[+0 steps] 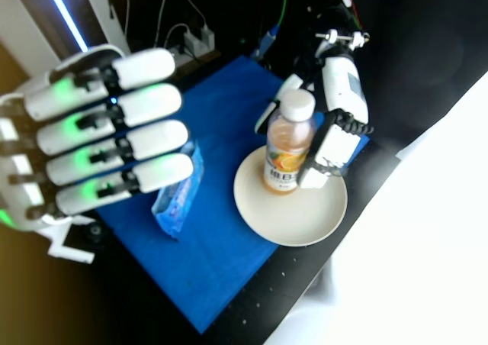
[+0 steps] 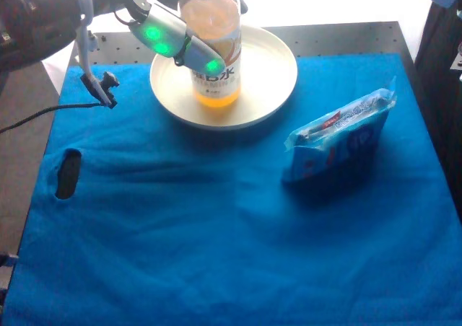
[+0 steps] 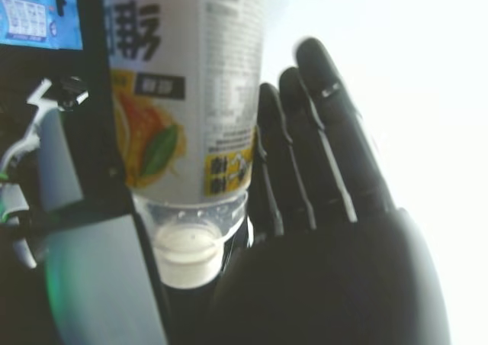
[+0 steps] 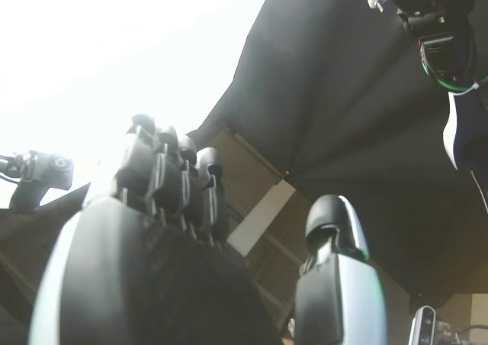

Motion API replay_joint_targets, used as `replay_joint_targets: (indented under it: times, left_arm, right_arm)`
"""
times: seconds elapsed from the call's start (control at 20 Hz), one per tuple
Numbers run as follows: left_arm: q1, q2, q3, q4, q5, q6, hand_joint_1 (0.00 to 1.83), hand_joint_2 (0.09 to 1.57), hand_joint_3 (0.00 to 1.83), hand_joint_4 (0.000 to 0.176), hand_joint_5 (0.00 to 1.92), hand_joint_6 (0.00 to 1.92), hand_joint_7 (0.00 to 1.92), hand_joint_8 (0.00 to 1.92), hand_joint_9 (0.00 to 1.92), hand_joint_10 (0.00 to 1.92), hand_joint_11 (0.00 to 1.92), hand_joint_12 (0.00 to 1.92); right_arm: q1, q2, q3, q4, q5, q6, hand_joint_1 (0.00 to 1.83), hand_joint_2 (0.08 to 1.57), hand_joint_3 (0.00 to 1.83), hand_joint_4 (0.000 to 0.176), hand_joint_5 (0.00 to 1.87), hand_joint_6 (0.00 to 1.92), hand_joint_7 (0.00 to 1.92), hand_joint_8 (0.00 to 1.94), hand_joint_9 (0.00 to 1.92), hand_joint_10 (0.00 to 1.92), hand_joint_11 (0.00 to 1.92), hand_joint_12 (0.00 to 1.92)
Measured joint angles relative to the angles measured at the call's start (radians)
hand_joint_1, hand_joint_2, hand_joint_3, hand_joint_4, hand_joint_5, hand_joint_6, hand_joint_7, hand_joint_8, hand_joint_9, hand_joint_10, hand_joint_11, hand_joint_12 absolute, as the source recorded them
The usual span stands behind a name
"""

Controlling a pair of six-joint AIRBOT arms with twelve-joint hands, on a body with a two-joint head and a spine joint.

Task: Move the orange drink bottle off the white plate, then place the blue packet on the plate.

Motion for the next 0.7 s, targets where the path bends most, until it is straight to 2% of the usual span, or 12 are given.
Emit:
replay_joint_targets:
  times: [0.05,0.1,0.15,0.2,0.3,0.35,0.45,0.5,0.55,0.6,0.65,0.7]
  left_arm:
    - [0.003,-0.003,0.006,-0.007,-0.002,-0.008,1.36,1.04,0.01,0.000,1.09,0.72,1.17,0.66,1.11,0.77,0.82,1.01]
    - [0.008,-0.003,0.007,-0.017,-0.008,-0.010,1.39,1.04,0.00,0.000,1.05,0.80,1.16,0.64,1.10,0.88,0.87,0.96]
    - [0.011,-0.005,0.010,-0.020,-0.016,-0.017,1.39,1.05,0.00,0.000,1.02,0.85,1.13,0.65,1.10,0.91,0.90,0.94]
    - [0.011,-0.005,0.010,-0.018,-0.024,-0.016,1.39,1.06,0.00,0.000,0.99,0.84,1.11,0.71,1.09,0.99,0.90,1.02]
    - [0.011,-0.005,0.010,-0.017,-0.031,-0.018,1.39,1.04,0.00,0.000,1.10,0.63,1.15,0.64,1.11,0.99,0.87,1.14]
    - [0.011,-0.005,0.012,-0.013,-0.039,-0.034,1.39,1.03,0.00,0.000,1.12,0.62,1.16,0.61,1.13,0.97,0.88,1.15]
    - [0.010,-0.002,0.014,-0.010,-0.066,-0.068,1.39,1.03,0.00,0.000,1.10,0.68,1.13,0.66,1.16,0.89,0.95,1.08]
    - [0.005,0.002,0.013,-0.009,-0.079,-0.075,1.39,1.03,0.00,0.000,1.09,0.69,1.16,0.62,1.19,0.83,0.99,1.01]
    - [-0.005,0.012,0.005,0.000,-0.089,-0.081,1.40,1.03,0.00,0.000,1.08,0.71,1.13,0.65,1.16,0.87,1.01,0.98]
    - [-0.017,0.023,0.003,0.006,-0.108,-0.101,1.38,1.05,0.00,0.000,1.14,0.64,1.06,0.79,1.05,1.02,0.88,1.02]
    - [-0.039,0.039,-0.006,0.026,-0.132,-0.132,1.38,1.08,0.00,0.000,1.10,0.62,1.00,0.93,1.00,1.16,0.83,1.19]
    - [-0.047,0.052,-0.020,0.037,-0.141,-0.135,1.38,1.08,0.00,0.000,1.10,0.62,1.00,0.93,1.00,1.16,0.83,1.19]
  right_arm:
    - [0.000,0.000,-0.001,0.000,0.003,0.000,0.57,1.07,0.00,0.005,0.23,0.00,0.17,0.00,0.15,0.00,0.12,0.01]
    - [0.000,0.000,-0.002,0.002,0.003,0.000,0.58,1.08,0.01,0.004,0.24,0.01,0.18,0.00,0.16,0.01,0.13,0.01]
    - [0.000,0.000,-0.004,0.002,0.002,0.000,0.58,1.09,0.01,0.007,0.25,0.01,0.18,0.01,0.17,0.01,0.13,0.01]
    - [0.000,0.000,-0.004,0.002,0.002,0.000,0.57,1.07,0.00,0.010,0.25,0.01,0.19,0.01,0.17,0.01,0.13,0.01]
    - [0.000,-0.001,-0.004,-0.003,0.003,0.000,0.55,1.05,0.00,0.009,0.26,0.01,0.20,0.01,0.16,0.00,0.13,0.01]
    - [0.000,-0.001,-0.004,-0.003,0.002,0.000,0.56,1.06,0.00,0.012,0.26,0.01,0.21,0.01,0.18,0.01,0.15,0.02]
    - [0.000,-0.001,-0.004,0.000,0.003,0.000,0.60,1.09,0.01,0.000,0.28,0.01,0.23,0.01,0.18,0.01,0.15,0.02]
    - [0.000,-0.002,-0.004,0.000,0.002,0.000,0.60,1.11,0.02,0.000,0.27,0.01,0.22,0.01,0.18,0.01,0.16,0.02]
    - [0.000,-0.002,-0.004,-0.002,0.002,0.000,0.59,1.11,0.01,0.000,0.26,0.00,0.22,0.01,0.19,0.01,0.17,0.02]
    - [0.000,-0.002,-0.004,-0.001,0.003,0.001,0.58,1.09,0.00,0.000,0.25,0.00,0.23,0.01,0.19,0.01,0.18,0.03]
    - [0.000,-0.002,-0.004,0.000,0.003,0.002,0.60,1.08,0.00,0.000,0.25,0.00,0.24,0.01,0.20,0.01,0.19,0.03]
    - [0.000,-0.002,-0.004,-0.001,0.003,0.003,0.60,1.08,0.00,0.000,0.25,0.00,0.24,0.01,0.20,0.01,0.19,0.03]
